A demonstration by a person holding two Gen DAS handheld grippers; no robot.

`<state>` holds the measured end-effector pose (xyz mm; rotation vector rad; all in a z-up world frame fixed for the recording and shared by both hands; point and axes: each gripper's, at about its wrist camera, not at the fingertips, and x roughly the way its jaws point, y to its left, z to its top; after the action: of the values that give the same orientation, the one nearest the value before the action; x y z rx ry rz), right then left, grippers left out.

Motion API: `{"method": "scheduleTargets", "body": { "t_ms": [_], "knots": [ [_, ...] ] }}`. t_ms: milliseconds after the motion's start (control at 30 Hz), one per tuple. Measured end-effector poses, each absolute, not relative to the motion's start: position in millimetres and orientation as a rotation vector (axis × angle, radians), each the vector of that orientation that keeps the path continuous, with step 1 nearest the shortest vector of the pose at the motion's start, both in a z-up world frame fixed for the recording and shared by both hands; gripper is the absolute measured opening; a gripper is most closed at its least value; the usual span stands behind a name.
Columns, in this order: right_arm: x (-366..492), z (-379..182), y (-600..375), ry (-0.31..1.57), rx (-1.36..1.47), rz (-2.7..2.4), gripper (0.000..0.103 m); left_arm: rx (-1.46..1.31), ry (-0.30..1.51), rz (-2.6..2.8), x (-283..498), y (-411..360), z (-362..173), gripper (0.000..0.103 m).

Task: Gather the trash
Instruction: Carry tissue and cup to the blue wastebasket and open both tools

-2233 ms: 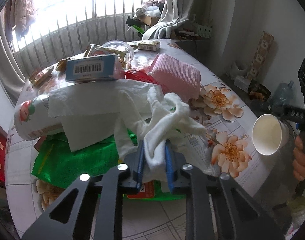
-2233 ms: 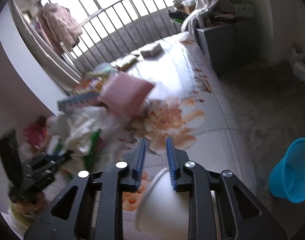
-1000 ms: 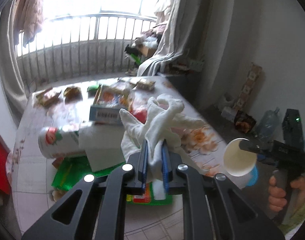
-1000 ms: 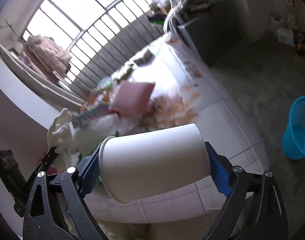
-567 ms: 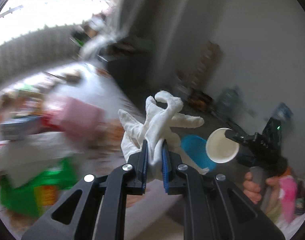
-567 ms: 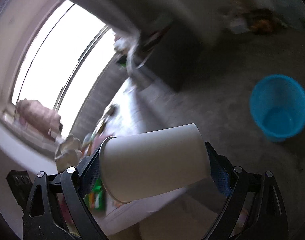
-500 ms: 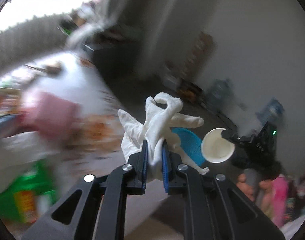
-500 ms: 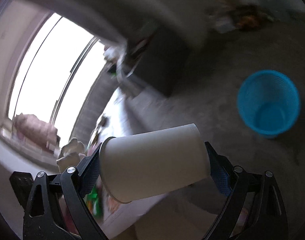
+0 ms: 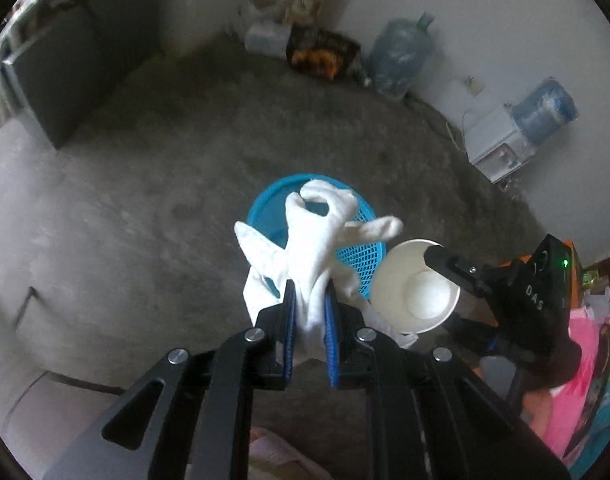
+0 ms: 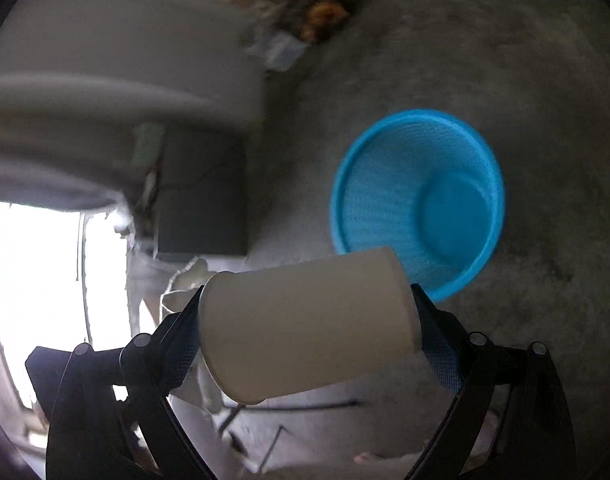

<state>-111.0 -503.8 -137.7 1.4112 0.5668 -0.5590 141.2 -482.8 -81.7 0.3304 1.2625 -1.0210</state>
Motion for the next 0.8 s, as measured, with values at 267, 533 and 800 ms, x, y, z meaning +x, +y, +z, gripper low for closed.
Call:
{"method": "scheduleTargets", "body": {
  "t_ms": [267,533,800],
  "knots": [
    [-106.8,-206.0,-547.4,0.636,1.522,-0.728,0.095,0.421,1.248,-0.889,146.8,-539.7,-131.0,0.065],
    [-140.9,-215.3,-534.4,0.622,1.540,-0.767,0.095,0.405,1.131,-1.015,133.5,-503.1,-89.9,0.073],
    [-153.3,-162.8,-494.6,0.670,1.283,-0.777,0.095,0.264,1.108,-1.214,117.5,-429.5,-30.5,0.098]
  ]
}}
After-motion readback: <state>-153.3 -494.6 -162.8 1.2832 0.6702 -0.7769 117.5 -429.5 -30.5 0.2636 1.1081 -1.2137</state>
